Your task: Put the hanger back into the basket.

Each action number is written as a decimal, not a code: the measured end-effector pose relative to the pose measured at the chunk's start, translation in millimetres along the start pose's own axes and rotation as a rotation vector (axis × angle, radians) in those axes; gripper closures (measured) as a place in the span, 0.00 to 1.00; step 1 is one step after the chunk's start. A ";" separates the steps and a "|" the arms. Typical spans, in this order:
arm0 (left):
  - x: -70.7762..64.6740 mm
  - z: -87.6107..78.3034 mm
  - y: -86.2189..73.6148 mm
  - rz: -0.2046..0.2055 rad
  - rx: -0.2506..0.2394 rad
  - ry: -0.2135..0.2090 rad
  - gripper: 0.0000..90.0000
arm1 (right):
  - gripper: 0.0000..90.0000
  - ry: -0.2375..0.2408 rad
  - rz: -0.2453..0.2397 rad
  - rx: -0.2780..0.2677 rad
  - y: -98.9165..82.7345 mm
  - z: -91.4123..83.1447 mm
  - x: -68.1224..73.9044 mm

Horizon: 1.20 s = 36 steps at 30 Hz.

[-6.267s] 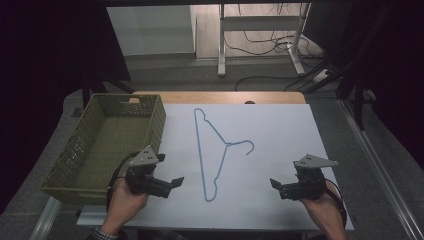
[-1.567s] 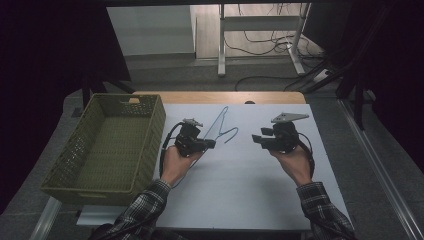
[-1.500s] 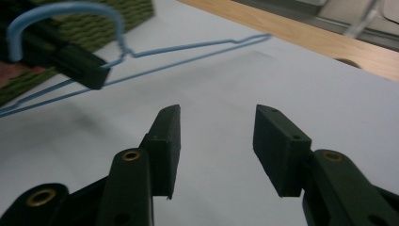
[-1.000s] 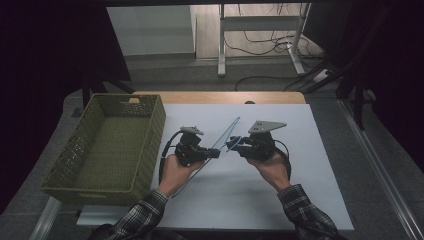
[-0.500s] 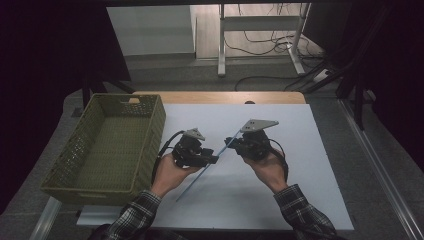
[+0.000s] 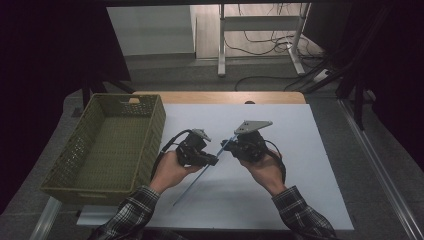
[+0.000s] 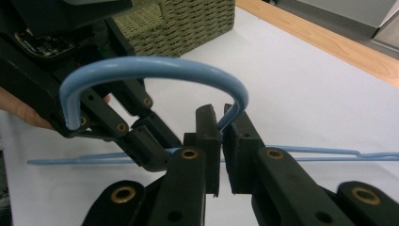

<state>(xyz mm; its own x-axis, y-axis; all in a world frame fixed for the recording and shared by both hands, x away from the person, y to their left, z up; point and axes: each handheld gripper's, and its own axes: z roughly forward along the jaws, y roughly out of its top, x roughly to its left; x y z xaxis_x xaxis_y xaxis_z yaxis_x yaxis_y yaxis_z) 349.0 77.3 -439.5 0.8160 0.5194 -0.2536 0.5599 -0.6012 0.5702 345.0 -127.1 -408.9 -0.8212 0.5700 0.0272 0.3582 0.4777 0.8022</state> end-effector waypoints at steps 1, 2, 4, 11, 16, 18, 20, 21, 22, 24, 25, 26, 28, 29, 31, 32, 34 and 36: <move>-0.1 -0.2 0.0 -0.008 0.000 0.010 0.96 | 0.93 -0.004 -0.010 0.002 -0.1 0.2 0.5; 1.2 -1.5 -0.8 -0.013 -0.007 0.001 0.97 | 0.93 -0.012 -0.023 0.002 -0.4 0.2 2.3; 1.8 -3.9 -1.4 -0.024 -0.019 -0.013 0.97 | 0.92 -0.005 -0.020 -0.002 0.3 -0.8 2.1; 2.7 -18.5 -2.0 -0.047 -0.060 -0.007 0.98 | 0.61 -0.017 -0.013 -0.047 0.9 -14.7 0.8; 5.6 -32.8 -4.9 -0.060 -0.095 -0.009 0.98 | 0.38 -0.032 -0.007 -0.067 -6.0 -34.8 -0.6; 7.0 -43.1 -6.3 -0.078 -0.123 -0.017 0.98 | 0.32 -0.029 0.000 -0.063 -10.1 -40.1 -1.6; 8.3 -51.2 -6.9 -0.085 -0.137 -0.022 0.98 | 0.26 -0.036 0.007 -0.070 -15.0 -45.0 -3.1; 8.3 -51.2 -6.9 -0.085 -0.137 -0.022 0.98 | 0.26 -0.036 0.007 -0.070 -15.0 -45.0 -3.1; 9.4 -60.0 -6.7 -0.087 -0.145 -0.016 0.98 | 0.20 -0.044 0.022 -0.074 -19.9 -48.9 -5.4; 9.9 -69.3 -5.8 -0.086 -0.156 -0.003 0.98 | 0.16 -0.041 0.040 -0.077 -24.9 -52.4 -7.8; 9.9 -69.3 -5.8 -0.086 -0.156 -0.003 0.98 | 0.16 -0.041 0.040 -0.077 -24.9 -52.4 -7.8; 11.0 -79.2 -4.8 -0.088 -0.170 0.008 0.98 | 0.12 -0.042 0.056 -0.079 -29.6 -55.1 -10.0; 12.8 -89.3 -4.3 -0.089 -0.181 0.016 0.98 | 0.10 -0.035 0.075 -0.077 -34.0 -57.5 -11.2; 12.8 -89.3 -4.3 -0.089 -0.181 0.016 0.98 | 0.10 -0.035 0.075 -0.077 -34.0 -57.5 -11.2; 15.1 -99.5 -4.9 -0.094 -0.193 0.025 0.98 | 0.08 -0.038 0.077 -0.069 -37.9 -59.8 -11.5; 16.7 -104.7 -5.7 -0.096 -0.197 0.024 0.98 | 0.08 -0.040 0.076 -0.069 -39.8 -60.8 -11.5; 21.8 -120.1 -10.1 -0.104 -0.225 0.030 0.98 | 0.06 -0.041 0.080 -0.059 -44.9 -63.7 -12.0; 26.3 -130.8 -14.6 -0.108 -0.238 0.034 0.98 | 0.04 -0.036 0.079 -0.054 -48.2 -65.8 -12.3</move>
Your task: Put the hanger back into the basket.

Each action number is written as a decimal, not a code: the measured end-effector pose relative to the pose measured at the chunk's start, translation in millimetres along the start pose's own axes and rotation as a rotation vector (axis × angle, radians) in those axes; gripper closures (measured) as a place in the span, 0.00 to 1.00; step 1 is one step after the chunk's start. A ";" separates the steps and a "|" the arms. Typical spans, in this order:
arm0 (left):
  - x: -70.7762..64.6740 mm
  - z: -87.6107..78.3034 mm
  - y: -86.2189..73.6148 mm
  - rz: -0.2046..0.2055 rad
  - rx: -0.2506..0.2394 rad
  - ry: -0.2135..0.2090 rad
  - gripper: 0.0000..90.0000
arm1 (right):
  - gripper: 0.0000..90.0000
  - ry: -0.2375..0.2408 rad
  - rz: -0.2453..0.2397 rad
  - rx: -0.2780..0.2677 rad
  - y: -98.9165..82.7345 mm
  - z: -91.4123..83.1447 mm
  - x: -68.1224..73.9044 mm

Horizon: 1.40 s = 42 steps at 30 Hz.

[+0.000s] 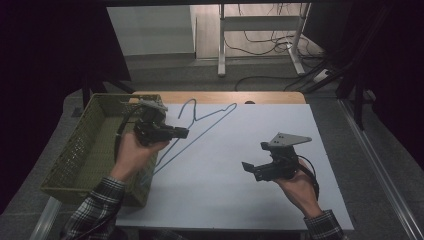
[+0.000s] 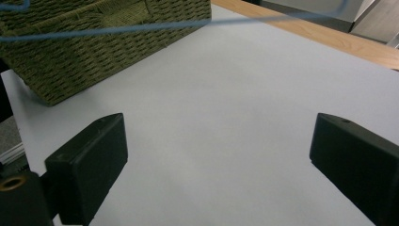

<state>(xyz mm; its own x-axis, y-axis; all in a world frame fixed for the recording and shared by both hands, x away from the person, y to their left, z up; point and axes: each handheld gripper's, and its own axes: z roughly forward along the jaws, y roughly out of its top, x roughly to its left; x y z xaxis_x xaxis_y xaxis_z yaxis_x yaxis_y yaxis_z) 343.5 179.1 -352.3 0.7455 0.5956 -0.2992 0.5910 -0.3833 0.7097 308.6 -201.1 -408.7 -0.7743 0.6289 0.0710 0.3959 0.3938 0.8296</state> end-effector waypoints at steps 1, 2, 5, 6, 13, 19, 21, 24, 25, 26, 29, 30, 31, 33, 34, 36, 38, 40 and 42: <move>0.0 0.0 0.0 0.000 0.000 0.000 0.98 | 0.04 0.000 0.000 0.000 0.0 0.0 0.0; 2.9 -5.7 -0.9 0.002 -0.006 0.007 0.98 | 0.04 -0.002 0.004 0.000 -1.5 -1.1 -0.7; 11.1 -23.1 -5.1 -0.011 -0.018 0.025 0.98 | 0.04 0.003 0.022 -0.001 -6.2 -4.2 -2.8; 17.5 -35.9 -9.2 -0.024 -0.027 0.044 0.98 | 0.04 0.000 0.027 0.003 -10.1 -5.9 -4.1; 39.5 -75.4 -26.2 -0.062 -0.056 0.095 0.98 | 0.02 -0.006 0.053 0.004 -21.9 -12.6 -10.3; 61.8 -108.0 -45.8 -0.103 -0.070 0.144 0.98 | 0.01 -0.018 0.080 -0.005 -32.4 -20.8 -17.3; 69.6 -116.7 -52.5 -0.117 -0.077 0.159 0.98 | 0.01 -0.026 0.089 -0.005 -35.6 -22.9 -19.4; 83.7 -130.4 -64.9 -0.141 -0.083 0.190 0.98 | 0.01 -0.035 0.109 0.000 -41.4 -25.5 -22.8; 83.7 -130.4 -64.9 -0.141 -0.083 0.190 0.98 | 0.01 -0.035 0.109 0.000 -41.4 -25.5 -22.8; 86.9 -133.1 -67.8 -0.144 -0.084 0.198 0.98 | 0.01 -0.039 0.118 0.002 -44.1 -26.5 -24.3; 97.5 -140.5 -76.7 -0.164 -0.090 0.211 0.98 | 0.01 -0.045 0.122 0.004 -46.4 -27.4 -25.9; 103.9 -143.8 -83.1 -0.174 -0.092 0.218 0.98 | 0.01 -0.049 0.127 0.004 -48.1 -28.2 -27.1; 103.9 -143.8 -83.1 -0.174 -0.092 0.218 0.98 | 0.01 -0.050 0.127 0.004 -48.9 -28.6 -27.8; 110.1 -145.7 -90.1 -0.185 -0.103 0.217 0.98 | 0.01 -0.053 0.131 0.006 -49.3 -29.1 -28.1; 116.2 -146.6 -96.8 -0.197 -0.108 0.219 0.98 | 0.01 -0.055 0.136 0.004 -50.2 -29.4 -29.1; 119.3 -146.5 -100.2 -0.202 -0.111 0.216 0.98 | 0.01 -0.056 0.135 0.004 -50.5 -29.4 -29.5; 124.7 -144.7 -106.3 -0.208 -0.112 0.211 0.98 | 0.01 -0.059 0.139 0.012 -51.5 -29.0 -30.5; 130.1 -142.2 -111.8 -0.215 -0.115 0.203 0.98 | 0.01 -0.058 0.140 0.014 -51.7 -28.5 -30.7; 137.8 -136.3 -118.9 -0.228 -0.115 0.193 0.97 | 0.01 -0.058 0.141 0.019 -52.5 -27.1 -31.1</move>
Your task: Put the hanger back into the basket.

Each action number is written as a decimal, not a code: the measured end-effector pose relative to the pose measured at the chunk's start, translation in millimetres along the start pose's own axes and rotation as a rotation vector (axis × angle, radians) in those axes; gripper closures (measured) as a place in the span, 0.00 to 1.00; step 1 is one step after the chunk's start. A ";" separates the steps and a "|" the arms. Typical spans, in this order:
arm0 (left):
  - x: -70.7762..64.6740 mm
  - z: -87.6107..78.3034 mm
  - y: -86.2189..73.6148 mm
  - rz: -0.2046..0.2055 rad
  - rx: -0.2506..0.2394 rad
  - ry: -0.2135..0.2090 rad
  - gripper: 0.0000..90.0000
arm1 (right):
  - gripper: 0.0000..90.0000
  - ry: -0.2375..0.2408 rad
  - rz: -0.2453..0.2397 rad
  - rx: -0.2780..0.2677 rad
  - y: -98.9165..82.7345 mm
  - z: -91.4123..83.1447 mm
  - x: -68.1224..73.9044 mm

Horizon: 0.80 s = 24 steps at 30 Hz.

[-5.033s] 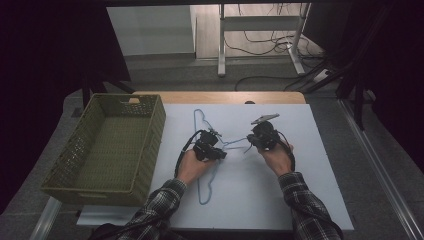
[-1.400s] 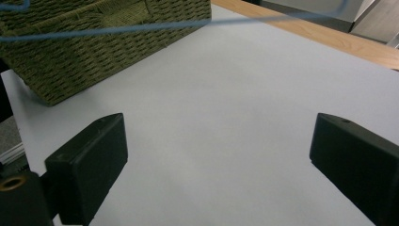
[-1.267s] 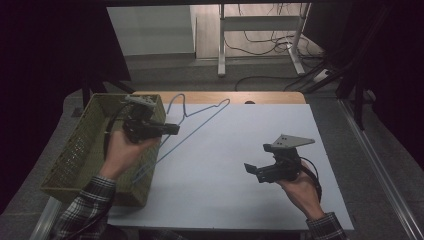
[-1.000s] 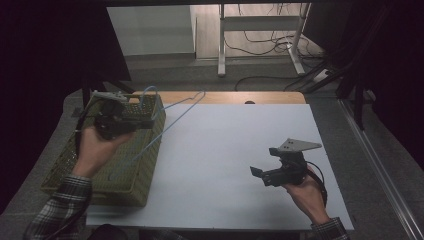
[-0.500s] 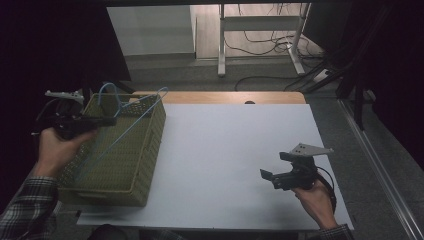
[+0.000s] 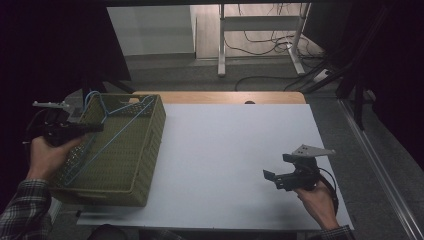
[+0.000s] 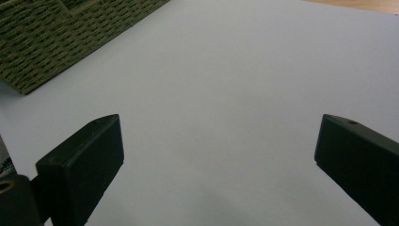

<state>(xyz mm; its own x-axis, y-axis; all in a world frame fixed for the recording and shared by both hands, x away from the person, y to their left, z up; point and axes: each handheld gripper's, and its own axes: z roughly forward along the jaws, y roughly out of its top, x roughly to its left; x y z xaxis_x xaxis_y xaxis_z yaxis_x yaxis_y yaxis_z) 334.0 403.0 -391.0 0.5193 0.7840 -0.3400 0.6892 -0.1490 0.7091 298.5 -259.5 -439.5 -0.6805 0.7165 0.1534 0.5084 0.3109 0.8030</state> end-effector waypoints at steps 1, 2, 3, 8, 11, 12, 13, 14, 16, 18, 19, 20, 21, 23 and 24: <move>0.0 0.0 0.0 0.000 0.000 0.000 0.98 | 0.01 -0.002 0.000 0.003 -0.2 0.4 0.0; 2.4 2.9 -2.1 -0.006 0.000 -0.002 0.97 | 0.01 -0.002 -0.001 0.004 -0.4 0.7 0.0; 5.1 5.8 -4.4 -0.012 -0.001 -0.005 0.97 | 0.01 -0.002 -0.001 0.004 -0.4 0.7 0.0; 19.9 26.1 -19.1 -0.053 0.021 0.007 0.97 | 0.01 -0.006 -0.006 0.013 -2.6 2.3 0.4; 24.2 32.2 -23.2 -0.071 0.034 0.030 0.97 | 0.01 -0.004 -0.005 0.011 -4.1 3.0 0.1; 28.1 37.5 -27.2 -0.086 0.049 0.050 0.97 | 0.01 -0.007 -0.007 0.016 -5.9 3.6 0.4; 28.1 37.5 -27.2 -0.086 0.049 0.050 0.97 | 0.01 -0.007 -0.007 0.016 -5.9 3.6 0.4; 31.2 41.4 -30.5 -0.103 0.065 0.077 0.97 | 0.01 -0.012 -0.014 0.020 -7.6 3.8 0.8; 34.2 42.0 -33.9 -0.108 0.080 0.112 0.97 | 0.01 -0.016 -0.026 0.024 -8.8 3.8 0.9; 35.3 41.8 -35.5 -0.110 0.089 0.142 0.97 | 0.01 -0.020 -0.031 0.024 -9.2 3.7 1.1; 36.3 41.8 -36.8 -0.110 0.103 0.174 0.96 | 0.01 -0.025 -0.037 0.025 -9.6 3.5 1.2; 36.0 42.7 -39.3 -0.096 0.133 0.247 0.96 | 0.01 -0.030 -0.042 0.026 -10.4 3.1 1.1; 36.0 42.7 -39.3 -0.096 0.133 0.247 0.91 | 0.01 -0.030 -0.042 0.026 -10.4 3.1 1.1; 32.0 41.1 -40.0 -0.083 0.130 0.317 0.85 | 0.01 -0.031 -0.041 0.026 -11.2 2.2 1.1; 29.5 39.1 -39.9 -0.081 0.121 0.328 0.79 | 0.01 -0.032 -0.042 0.025 -11.5 1.5 1.1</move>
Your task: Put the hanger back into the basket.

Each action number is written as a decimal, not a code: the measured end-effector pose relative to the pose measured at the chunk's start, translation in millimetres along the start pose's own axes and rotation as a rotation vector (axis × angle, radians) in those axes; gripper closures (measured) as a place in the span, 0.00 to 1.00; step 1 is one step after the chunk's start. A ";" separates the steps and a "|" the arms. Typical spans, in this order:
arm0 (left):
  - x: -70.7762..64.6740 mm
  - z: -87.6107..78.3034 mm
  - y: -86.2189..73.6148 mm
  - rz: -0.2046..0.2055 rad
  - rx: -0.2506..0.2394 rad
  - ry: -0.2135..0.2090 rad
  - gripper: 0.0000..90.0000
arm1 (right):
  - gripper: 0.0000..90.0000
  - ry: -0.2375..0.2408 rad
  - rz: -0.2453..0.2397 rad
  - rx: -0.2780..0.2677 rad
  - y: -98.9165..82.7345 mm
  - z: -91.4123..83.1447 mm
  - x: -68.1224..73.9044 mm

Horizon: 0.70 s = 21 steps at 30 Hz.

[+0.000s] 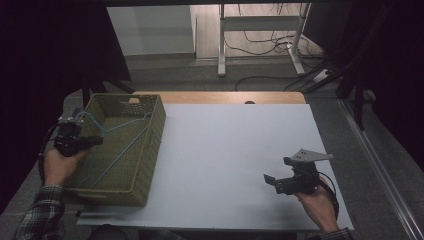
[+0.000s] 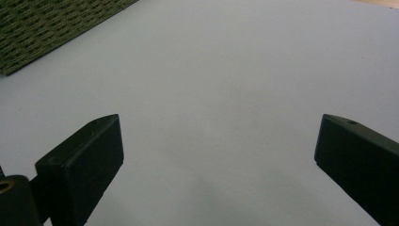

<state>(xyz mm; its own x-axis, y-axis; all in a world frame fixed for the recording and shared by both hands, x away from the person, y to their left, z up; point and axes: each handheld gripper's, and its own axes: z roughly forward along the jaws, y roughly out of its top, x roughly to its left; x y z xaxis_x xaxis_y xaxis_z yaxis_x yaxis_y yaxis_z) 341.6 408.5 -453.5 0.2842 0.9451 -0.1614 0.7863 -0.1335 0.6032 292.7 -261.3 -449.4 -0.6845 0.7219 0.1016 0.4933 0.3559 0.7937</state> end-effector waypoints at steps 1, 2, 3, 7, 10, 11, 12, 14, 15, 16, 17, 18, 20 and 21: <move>-2.5 -3.0 -0.3 0.000 -0.017 0.008 0.66 | 0.01 -0.005 0.000 -0.002 -0.5 -1.9 0.1; -5.3 -6.5 -0.7 0.004 -0.036 0.020 0.66 | 0.01 -0.005 0.000 -0.002 -0.5 -1.9 0.1; -8.7 -10.1 -1.1 0.010 -0.054 0.030 0.60 | 0.01 -0.008 -0.002 -0.004 -0.7 -3.0 0.1; -27.4 -25.0 -4.8 0.040 -0.130 -0.041 0.36 | 0.01 -0.023 -0.011 -0.010 -2.0 -8.7 0.8; -57.5 -38.0 -14.2 0.079 -0.216 -0.152 0.28 | 0.01 -0.034 -0.010 -0.013 -4.9 -14.4 0.1; -57.5 -38.0 -14.2 0.079 -0.216 -0.152 0.25 | 0.01 -0.036 -0.008 -0.012 -5.6 -15.8 0.1; -65.7 -40.1 -17.1 0.088 -0.232 -0.175 0.25 | 0.01 -0.036 -0.008 -0.012 -5.6 -15.8 0.1; -88.8 -44.2 -27.6 0.131 -0.248 -0.234 0.18 | 0.00 -0.047 -0.010 0.003 -6.9 -19.9 1.6; -88.8 -44.2 -27.6 0.131 -0.248 -0.234 0.15 | 0.00 -0.047 -0.010 0.003 -6.9 -19.9 1.6; -96.1 -44.6 -31.1 0.138 -0.252 -0.246 0.15 | 0.00 -0.050 -0.013 0.002 -7.5 -21.2 2.5; -103.2 -44.4 -34.9 0.145 -0.257 -0.259 0.15 | 0.00 -0.051 -0.015 0.005 -8.2 -22.5 3.7; -109.8 -43.5 -38.6 0.155 -0.260 -0.277 0.10 | 0.00 -0.050 -0.020 0.011 -9.9 -24.1 5.9; -122.7 -42.0 -47.1 0.176 -0.265 -0.294 0.07 | 0.00 -0.056 -0.025 0.012 -11.8 -25.5 7.8; -128.7 -41.2 -51.1 0.192 -0.271 -0.298 0.07 | 0.00 -0.056 -0.025 0.012 -11.8 -25.5 7.8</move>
<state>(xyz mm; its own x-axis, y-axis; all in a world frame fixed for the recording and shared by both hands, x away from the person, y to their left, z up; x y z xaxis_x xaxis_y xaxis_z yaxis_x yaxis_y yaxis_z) 242.3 306.0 -431.4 0.5879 0.7782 -0.2210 0.5433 -0.1774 0.8206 267.9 -275.1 -442.7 -0.6659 0.7445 0.0482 0.4829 0.3808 0.7885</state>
